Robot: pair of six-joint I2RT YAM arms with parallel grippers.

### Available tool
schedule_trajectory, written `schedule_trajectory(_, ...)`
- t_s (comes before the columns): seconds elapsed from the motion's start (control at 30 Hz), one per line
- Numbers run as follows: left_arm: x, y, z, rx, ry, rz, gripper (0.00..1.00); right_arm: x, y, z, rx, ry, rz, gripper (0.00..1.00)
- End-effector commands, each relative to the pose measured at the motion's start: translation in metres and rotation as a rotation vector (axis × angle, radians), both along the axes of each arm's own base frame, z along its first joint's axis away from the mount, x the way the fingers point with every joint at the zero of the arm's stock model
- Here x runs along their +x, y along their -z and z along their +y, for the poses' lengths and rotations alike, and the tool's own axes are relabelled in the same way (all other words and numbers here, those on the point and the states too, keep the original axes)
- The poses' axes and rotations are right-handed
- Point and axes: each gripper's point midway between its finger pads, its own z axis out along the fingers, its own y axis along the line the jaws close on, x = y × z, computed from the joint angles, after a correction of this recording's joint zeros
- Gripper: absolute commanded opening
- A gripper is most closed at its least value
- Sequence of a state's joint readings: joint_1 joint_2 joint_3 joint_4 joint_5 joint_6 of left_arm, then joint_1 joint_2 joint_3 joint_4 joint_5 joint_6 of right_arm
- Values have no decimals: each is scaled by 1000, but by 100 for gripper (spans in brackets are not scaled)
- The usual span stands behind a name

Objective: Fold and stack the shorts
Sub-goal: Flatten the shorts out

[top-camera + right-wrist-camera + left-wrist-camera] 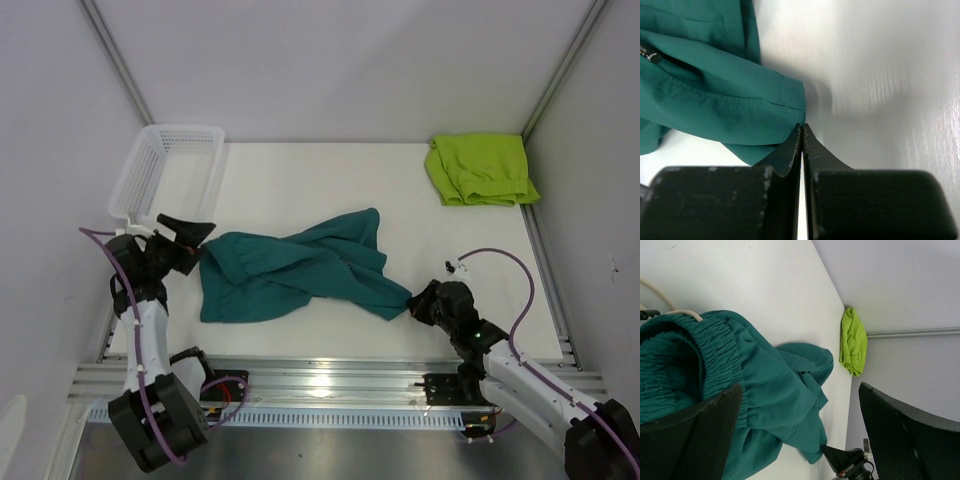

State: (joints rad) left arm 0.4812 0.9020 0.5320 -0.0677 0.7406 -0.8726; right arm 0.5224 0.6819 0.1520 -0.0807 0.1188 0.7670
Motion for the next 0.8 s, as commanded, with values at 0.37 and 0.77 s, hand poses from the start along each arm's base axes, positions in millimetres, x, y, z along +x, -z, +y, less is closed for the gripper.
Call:
schedule_trajectory(0.37, -75, 27, -36, -14, -41, 20, 97, 53, -47, 20, -24, 15, -76, 0)
schedule_trajectory(0.77, -75, 79, -49, -213, -125, 128, 92, 67, -51, 24, -28, 17, -85, 0)
